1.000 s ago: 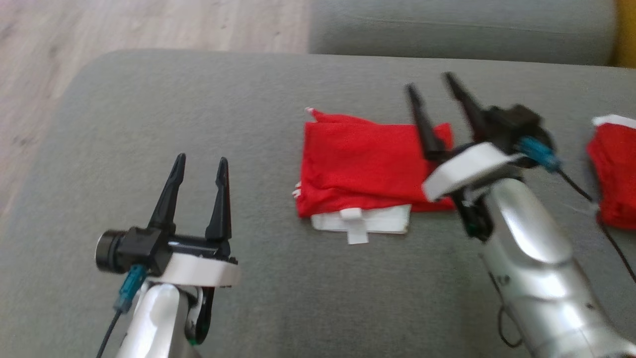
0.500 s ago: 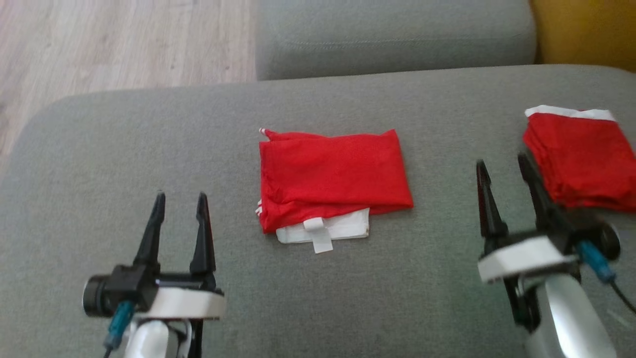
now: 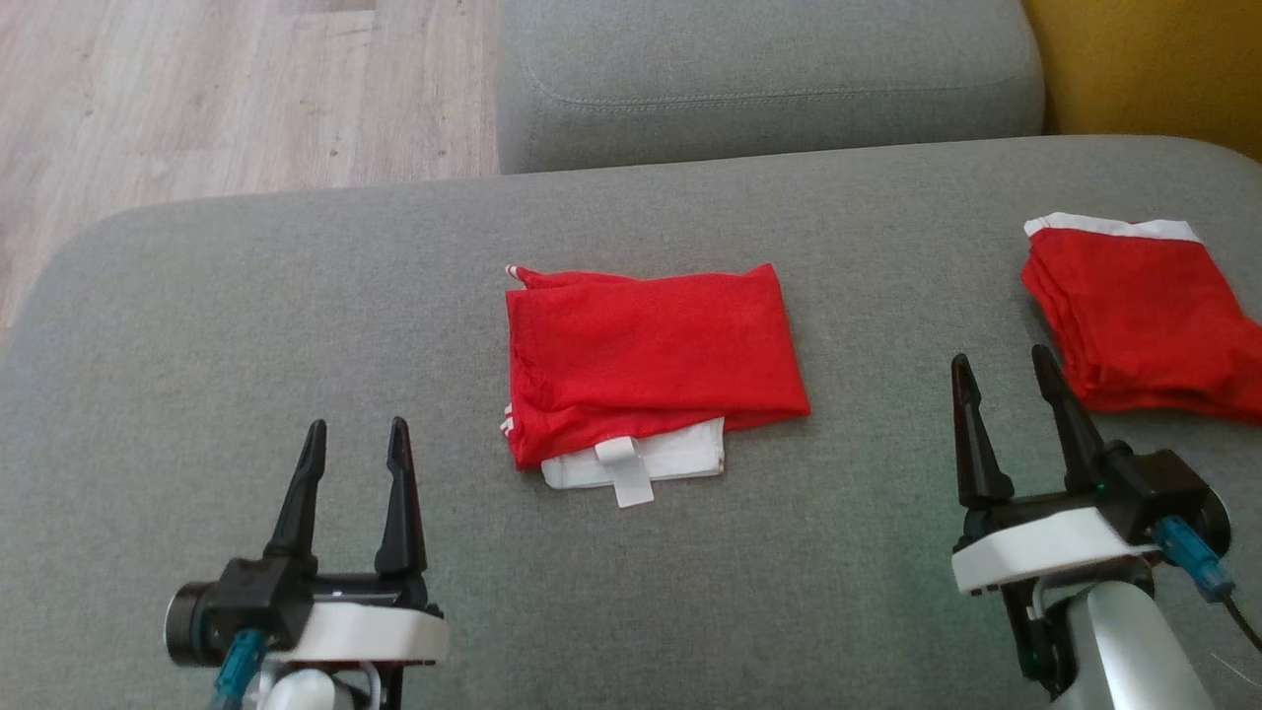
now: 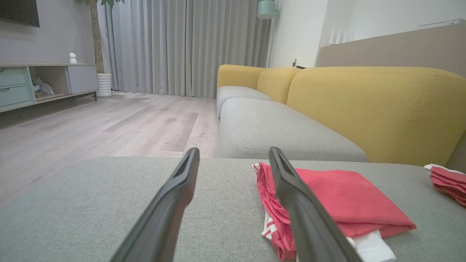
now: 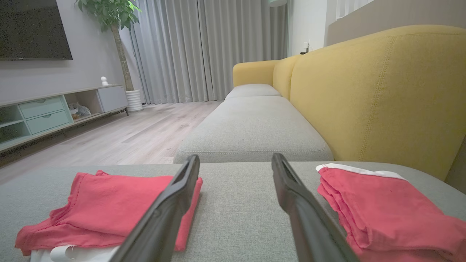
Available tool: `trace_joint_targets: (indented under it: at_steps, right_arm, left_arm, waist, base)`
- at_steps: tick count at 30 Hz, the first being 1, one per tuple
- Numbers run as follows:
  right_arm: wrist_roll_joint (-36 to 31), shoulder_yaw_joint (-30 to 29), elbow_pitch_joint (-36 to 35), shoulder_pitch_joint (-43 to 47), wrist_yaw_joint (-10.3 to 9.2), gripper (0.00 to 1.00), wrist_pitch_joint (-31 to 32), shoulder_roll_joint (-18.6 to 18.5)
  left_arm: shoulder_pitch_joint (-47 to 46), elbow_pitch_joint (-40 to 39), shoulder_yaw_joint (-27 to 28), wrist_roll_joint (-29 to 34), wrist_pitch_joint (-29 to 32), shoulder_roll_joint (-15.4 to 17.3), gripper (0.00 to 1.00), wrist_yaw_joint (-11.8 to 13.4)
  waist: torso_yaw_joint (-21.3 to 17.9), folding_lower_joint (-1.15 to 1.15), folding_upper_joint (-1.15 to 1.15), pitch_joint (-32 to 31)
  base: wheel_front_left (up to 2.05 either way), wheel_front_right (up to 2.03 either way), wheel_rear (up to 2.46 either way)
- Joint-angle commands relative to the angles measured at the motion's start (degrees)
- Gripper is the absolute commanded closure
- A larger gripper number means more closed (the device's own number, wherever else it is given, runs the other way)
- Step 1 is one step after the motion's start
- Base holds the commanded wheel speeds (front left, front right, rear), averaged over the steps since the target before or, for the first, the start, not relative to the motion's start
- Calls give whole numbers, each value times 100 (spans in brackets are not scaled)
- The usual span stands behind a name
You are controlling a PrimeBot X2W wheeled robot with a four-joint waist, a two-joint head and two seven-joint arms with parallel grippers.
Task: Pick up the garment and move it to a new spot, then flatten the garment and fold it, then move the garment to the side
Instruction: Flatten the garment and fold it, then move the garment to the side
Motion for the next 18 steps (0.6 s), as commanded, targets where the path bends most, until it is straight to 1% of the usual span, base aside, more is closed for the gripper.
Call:
trace_joint_targets:
  at_steps: [1, 8, 13, 16, 18]
  right_arm:
    - [24, 138, -189, -184, -5, 0, -62, 4]
    - [51, 95, -70, -275, -5, 0, -62, 4]
    - [48, 162, 82, -638, -5, 0, -30, 4]
    - [20, 199, 310, -971, -5, 0, 130, 4]
    - [70, 236, 588, -1226, -5, 0, 307, 4]
  left_arm:
    - [-232, -200, 161, -19, -30, 20, 0, 45]
    - [-362, -203, -26, -7, -30, 20, 0, 13]
    - [-501, -221, -157, -21, -30, 20, 0, -10]
    - [-638, -232, -243, -22, -30, 20, 0, -32]
    - [-738, -223, -288, -26, -30, 20, 0, -49]
  waist:
    - [8, 0, 0, -5]
    - [168, 0, 0, 130]
    - [361, 0, 0, 438]
    - [512, 0, 0, 692]
    - [607, 0, 0, 843]
  base:
    - [0, 0, 0]
    - [0, 0, 0]
    - [0, 0, 0]
    - [0, 0, 0]
    - [0, 0, 0]
